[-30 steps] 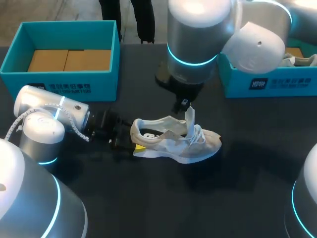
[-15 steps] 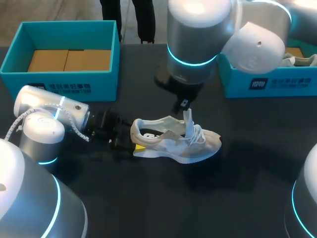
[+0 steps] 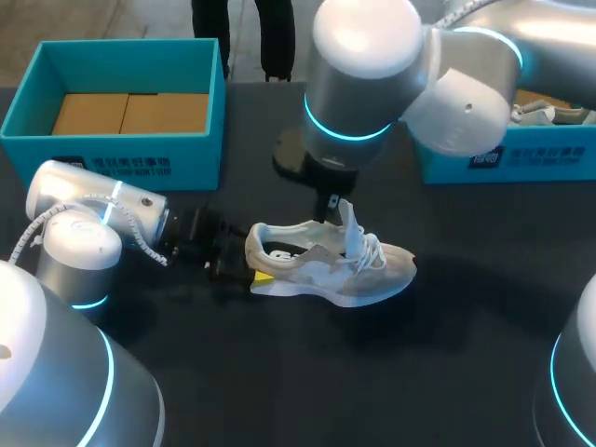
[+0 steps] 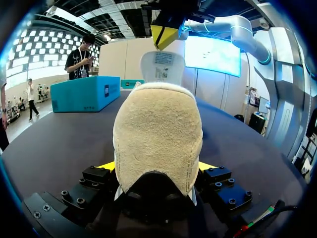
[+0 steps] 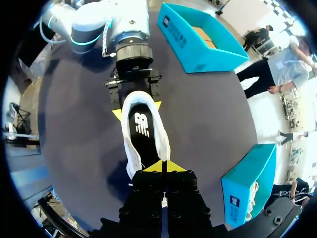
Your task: Take the shoe out of the shoebox, open the shoe tongue, remove and reinsert the insole, then place the shoe into the shoebox
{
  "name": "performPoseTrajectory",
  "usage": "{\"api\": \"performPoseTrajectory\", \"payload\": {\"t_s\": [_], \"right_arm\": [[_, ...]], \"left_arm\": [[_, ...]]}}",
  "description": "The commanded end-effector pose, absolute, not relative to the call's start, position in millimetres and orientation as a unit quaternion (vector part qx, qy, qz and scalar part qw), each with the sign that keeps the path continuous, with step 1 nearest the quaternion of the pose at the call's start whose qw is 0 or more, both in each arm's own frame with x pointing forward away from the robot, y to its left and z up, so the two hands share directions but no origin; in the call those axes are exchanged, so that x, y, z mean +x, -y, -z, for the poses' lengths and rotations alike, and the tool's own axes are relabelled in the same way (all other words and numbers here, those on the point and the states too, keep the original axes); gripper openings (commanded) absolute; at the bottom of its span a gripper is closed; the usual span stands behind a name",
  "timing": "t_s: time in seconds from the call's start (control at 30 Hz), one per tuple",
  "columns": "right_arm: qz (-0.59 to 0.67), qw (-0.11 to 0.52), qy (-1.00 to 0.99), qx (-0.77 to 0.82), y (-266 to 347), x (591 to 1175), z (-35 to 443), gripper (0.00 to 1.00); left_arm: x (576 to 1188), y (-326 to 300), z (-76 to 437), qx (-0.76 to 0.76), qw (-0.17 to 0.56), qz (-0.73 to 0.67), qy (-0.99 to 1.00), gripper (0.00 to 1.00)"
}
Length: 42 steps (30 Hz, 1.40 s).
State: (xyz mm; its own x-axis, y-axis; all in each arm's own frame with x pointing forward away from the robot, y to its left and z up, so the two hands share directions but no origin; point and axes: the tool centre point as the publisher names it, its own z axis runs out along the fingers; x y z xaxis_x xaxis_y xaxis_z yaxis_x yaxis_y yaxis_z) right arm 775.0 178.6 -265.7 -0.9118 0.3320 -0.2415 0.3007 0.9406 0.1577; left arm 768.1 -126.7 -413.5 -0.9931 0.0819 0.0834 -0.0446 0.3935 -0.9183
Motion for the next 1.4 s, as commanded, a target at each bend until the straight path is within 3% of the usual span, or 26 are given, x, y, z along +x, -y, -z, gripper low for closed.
{"api": "performPoseTrajectory", "payload": {"t_s": [0.03,0.73,0.77,0.97,1.4], "right_arm": [[-0.042,0.116,-0.981,0.151,-189.8,783.9,282.0,0.0],[-0.003,0.059,-0.993,0.103,-202.1,785.6,329.3,0.0],[-0.01,0.037,-0.994,0.099,-203.1,782.8,349.3,0.0],[-0.01,0.014,-0.995,0.096,-201.0,779.2,363.9,0.0],[-0.008,0.0,-0.994,0.108,-183.9,777.9,377.9,0.0]], "left_arm": [[768.4,125.7,415.2,-0.011,0.057,-0.551,0.833,0.0],[768.4,125.7,415.2,-0.011,0.057,-0.551,0.833,0.0],[768.4,125.7,415.2,-0.011,0.057,-0.551,0.833,0.0],[768.4,125.7,415.2,-0.011,0.057,-0.551,0.833,0.0],[768.4,125.7,415.2,-0.011,0.057,-0.551,0.833,0.0]]}}
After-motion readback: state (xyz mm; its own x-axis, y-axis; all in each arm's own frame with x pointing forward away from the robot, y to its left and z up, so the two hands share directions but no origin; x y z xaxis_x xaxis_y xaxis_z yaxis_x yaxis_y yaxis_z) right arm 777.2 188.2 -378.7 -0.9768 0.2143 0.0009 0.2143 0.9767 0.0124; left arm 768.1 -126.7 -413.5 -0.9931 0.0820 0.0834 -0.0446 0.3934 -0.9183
